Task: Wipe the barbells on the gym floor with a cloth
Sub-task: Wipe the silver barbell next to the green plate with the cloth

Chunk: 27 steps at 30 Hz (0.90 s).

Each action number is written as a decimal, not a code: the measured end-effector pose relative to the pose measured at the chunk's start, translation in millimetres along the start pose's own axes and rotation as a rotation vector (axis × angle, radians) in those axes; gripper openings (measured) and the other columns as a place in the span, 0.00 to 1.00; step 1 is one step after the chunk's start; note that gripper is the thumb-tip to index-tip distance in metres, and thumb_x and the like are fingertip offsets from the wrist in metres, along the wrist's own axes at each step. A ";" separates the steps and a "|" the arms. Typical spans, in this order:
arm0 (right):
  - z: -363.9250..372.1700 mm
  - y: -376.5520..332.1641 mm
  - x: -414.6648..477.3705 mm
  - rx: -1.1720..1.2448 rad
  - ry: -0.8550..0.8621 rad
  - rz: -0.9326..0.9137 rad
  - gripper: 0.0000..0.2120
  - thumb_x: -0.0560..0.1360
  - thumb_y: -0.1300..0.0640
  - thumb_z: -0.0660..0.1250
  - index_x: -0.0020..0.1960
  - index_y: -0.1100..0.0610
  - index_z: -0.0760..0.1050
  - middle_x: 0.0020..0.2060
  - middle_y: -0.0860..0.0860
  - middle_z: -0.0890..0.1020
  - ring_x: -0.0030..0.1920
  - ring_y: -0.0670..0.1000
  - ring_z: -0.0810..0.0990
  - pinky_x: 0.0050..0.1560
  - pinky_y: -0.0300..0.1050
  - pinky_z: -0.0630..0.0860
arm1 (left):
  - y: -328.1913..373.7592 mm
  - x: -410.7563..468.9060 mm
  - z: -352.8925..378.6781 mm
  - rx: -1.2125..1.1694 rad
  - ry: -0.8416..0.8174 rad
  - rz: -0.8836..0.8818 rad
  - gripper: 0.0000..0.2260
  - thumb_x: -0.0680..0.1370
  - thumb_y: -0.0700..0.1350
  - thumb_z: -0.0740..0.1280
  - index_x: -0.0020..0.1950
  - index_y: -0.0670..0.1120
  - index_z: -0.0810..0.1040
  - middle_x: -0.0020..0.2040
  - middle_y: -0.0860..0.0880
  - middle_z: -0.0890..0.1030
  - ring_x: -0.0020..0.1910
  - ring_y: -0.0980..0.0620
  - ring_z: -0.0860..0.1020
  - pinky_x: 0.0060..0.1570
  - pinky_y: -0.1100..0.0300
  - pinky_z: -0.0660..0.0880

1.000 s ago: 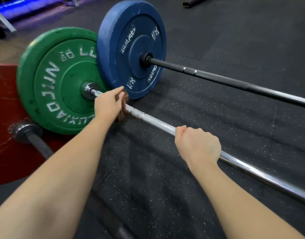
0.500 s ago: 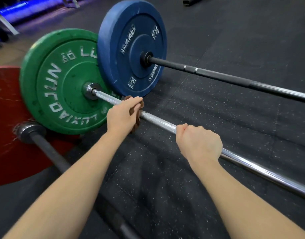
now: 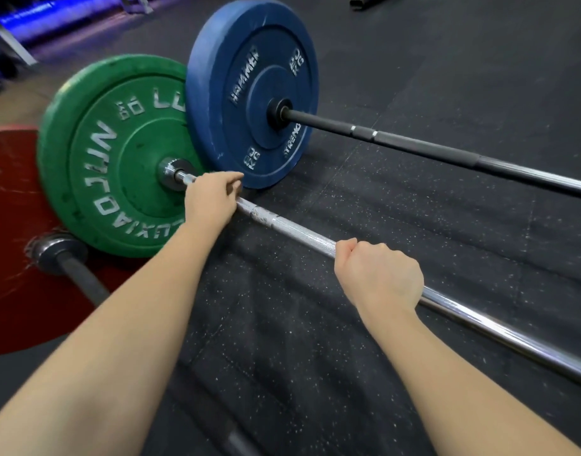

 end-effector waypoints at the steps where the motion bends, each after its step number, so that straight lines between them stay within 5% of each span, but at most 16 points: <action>1: -0.2 0.0 0.5 0.000 -0.001 0.003 0.24 0.83 0.51 0.45 0.34 0.54 0.71 0.27 0.50 0.72 0.25 0.53 0.65 0.29 0.42 0.58 | 3.1 -10.5 -0.2 -0.026 0.020 0.030 0.12 0.82 0.45 0.66 0.64 0.53 0.84 0.59 0.50 0.85 0.59 0.43 0.81 0.56 0.51 0.74; 6: 0.3 -0.5 -0.3 -0.013 0.014 0.001 0.25 0.83 0.51 0.45 0.34 0.54 0.73 0.26 0.50 0.72 0.26 0.53 0.67 0.30 0.42 0.60 | 6.3 -37.9 6.8 -0.157 0.063 0.150 0.13 0.82 0.43 0.67 0.64 0.54 0.84 0.63 0.57 0.83 0.67 0.53 0.77 0.62 0.55 0.73; 13: -0.7 1.0 -0.8 -0.025 0.022 -0.012 0.24 0.83 0.51 0.45 0.35 0.54 0.72 0.27 0.50 0.71 0.26 0.53 0.66 0.30 0.43 0.59 | -19.0 -10.8 2.6 -0.020 0.021 0.275 0.13 0.82 0.44 0.67 0.66 0.52 0.82 0.60 0.52 0.84 0.57 0.44 0.82 0.53 0.51 0.76; 18: 1.4 0.5 0.3 -0.029 0.027 -0.008 0.25 0.83 0.50 0.45 0.35 0.54 0.72 0.26 0.50 0.71 0.25 0.53 0.66 0.30 0.43 0.60 | -42.9 21.8 1.9 0.050 0.006 0.077 0.14 0.83 0.45 0.65 0.67 0.52 0.82 0.61 0.47 0.84 0.60 0.38 0.80 0.56 0.45 0.76; 23: 1.4 0.3 -0.2 -0.015 0.016 0.002 0.26 0.82 0.49 0.43 0.36 0.55 0.75 0.27 0.50 0.73 0.26 0.53 0.67 0.32 0.43 0.65 | -29.1 29.3 8.3 -0.010 0.032 -0.155 0.14 0.83 0.45 0.63 0.66 0.53 0.83 0.62 0.45 0.84 0.61 0.38 0.79 0.60 0.50 0.73; 27: 3.1 0.4 -0.6 -0.031 0.039 0.002 0.25 0.81 0.50 0.43 0.34 0.55 0.72 0.26 0.50 0.71 0.25 0.53 0.65 0.31 0.42 0.61 | -25.4 1.3 8.2 -0.059 0.083 -0.114 0.14 0.83 0.47 0.64 0.66 0.57 0.82 0.63 0.51 0.83 0.63 0.42 0.79 0.61 0.52 0.72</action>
Point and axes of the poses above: each hand's wrist, its own x-axis towards the middle knuckle, its own z-axis out of the palm, y = z × x, the point moved 2 cm from there along x, towards the middle knuckle
